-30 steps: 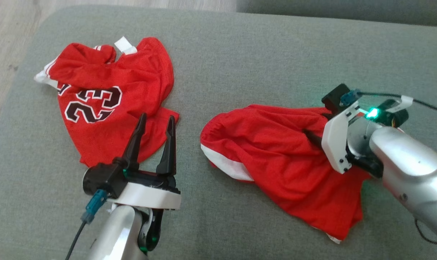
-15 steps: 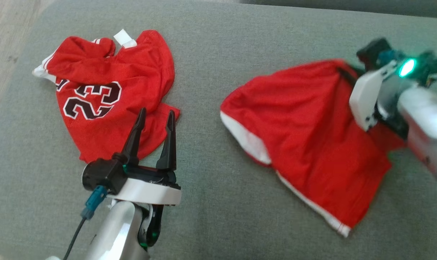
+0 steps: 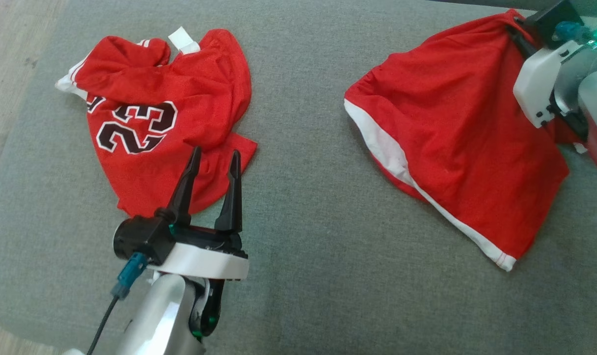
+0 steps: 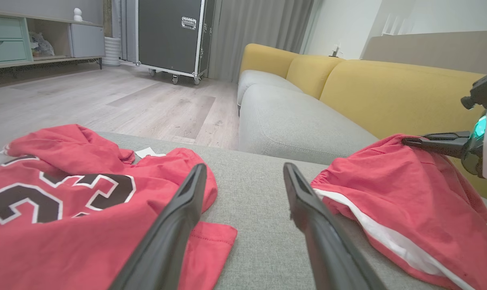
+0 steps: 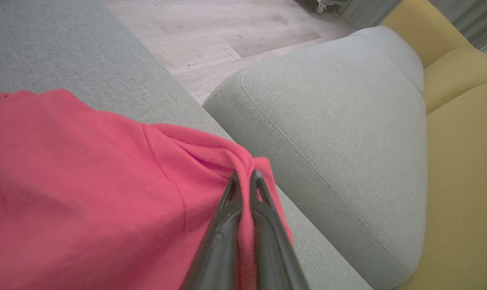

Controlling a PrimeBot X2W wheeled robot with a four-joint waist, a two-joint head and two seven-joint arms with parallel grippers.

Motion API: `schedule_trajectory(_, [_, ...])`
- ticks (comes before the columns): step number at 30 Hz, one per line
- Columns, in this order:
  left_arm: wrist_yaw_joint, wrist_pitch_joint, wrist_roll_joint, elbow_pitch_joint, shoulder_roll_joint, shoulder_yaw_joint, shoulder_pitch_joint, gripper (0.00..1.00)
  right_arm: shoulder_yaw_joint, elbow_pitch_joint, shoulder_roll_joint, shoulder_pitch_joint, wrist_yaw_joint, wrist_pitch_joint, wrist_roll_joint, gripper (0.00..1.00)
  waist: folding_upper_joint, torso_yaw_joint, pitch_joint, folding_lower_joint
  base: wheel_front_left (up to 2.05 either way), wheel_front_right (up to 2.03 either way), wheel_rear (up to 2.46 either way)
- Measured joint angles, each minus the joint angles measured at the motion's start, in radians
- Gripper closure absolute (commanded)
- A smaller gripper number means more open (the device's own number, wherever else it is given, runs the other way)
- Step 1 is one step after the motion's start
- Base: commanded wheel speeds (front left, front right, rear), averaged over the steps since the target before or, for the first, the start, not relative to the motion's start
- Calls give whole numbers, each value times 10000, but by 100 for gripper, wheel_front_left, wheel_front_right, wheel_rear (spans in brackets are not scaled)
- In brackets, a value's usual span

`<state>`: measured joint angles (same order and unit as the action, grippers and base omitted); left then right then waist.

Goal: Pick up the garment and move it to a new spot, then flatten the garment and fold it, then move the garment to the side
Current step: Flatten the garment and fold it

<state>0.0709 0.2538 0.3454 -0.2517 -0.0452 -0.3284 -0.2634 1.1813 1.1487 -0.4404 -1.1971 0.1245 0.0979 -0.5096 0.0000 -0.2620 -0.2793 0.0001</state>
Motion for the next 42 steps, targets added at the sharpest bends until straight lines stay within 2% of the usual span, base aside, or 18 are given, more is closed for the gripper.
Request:
schedule_trajectory(5, [-2, 0, -4, -10, 0, 38, -12, 0, -412, 692, 510, -30, 0, 644, -190, 0, 0, 156, 70, 0, 0, 0, 0])
schedule_trajectory(11, [4, 0, -50, -56, 4, 291, -14, 0, -1131, 899, 1005, 215, 0, 1383, -698, 0, 0, 502, 541, -2, 0, 0, 0])
schedule_trajectory(14, [10, 0, -171, -58, 4, 535, 81, 0, -1992, 794, 1168, 569, 0, 1499, -895, 0, 0, 767, 876, -2, 0, 0, 0])
schedule_trajectory(17, [15, 0, -295, -52, 4, 725, 293, 0, -3538, -357, 1112, 1011, 0, 1501, -711, 0, 0, 1099, 1187, -2, 0, 0, 0])
schedule_trajectory(20, [98, 0, -385, -46, 6, 907, 531, 0, -5766, -1841, 1093, 1866, 0, 1524, 169, 0, 0, 1456, 1503, -3, 0, 0, 0])
schedule_trajectory(21, [98, 0, -385, -46, 6, 907, 531, 0, -5766, -1841, 1093, 1866, 0, 1524, 169, 0, 0, 1456, 1503, -3, 0, 0, 0])
schedule_trajectory(24, [102, 0, -387, -50, 2, 1095, 761, 0, -8314, -3542, 1189, 3587, 0, 1547, 1894, 0, 0, 1784, 1867, -3, 0, 0, 0])
schedule_trajectory(27, [178, 0, -387, -46, 2, 1103, 1034, 0, -10266, -5219, 2048, 6109, -4, 1576, 3367, 0, 0, 2099, 2249, -4, 0, 0, 0])
schedule_trajectory(30, [188, 0, -389, -31, 2, 1106, 1287, 0, -10982, -6491, 3243, 8350, -2, 1574, 4391, 0, 0, 2440, 2531, -4, 0, 0, 0])
schedule_trajectory(32, [186, 0, -414, -2, -4, 1187, 1425, 0, -11246, -7189, 3716, 9351, -2, 1574, 4679, 0, 1, 2664, 2659, -4, 0, 0, 0])
schedule_trajectory(38, [211, 0, -270, 69, -4, 1404, 1516, 0, -11940, -8399, 3800, 10778, -2, 1574, 4832, 0, 0, 3061, 2774, -2, 0, 0, 0])
schedule_trajectory(42, [257, 0, -270, 59, -4, 1597, 1629, 0, -11892, -8587, 3881, 11528, -4, 1574, 4316, 0, 0, 3117, 2724, -2, 0, 0, 0])
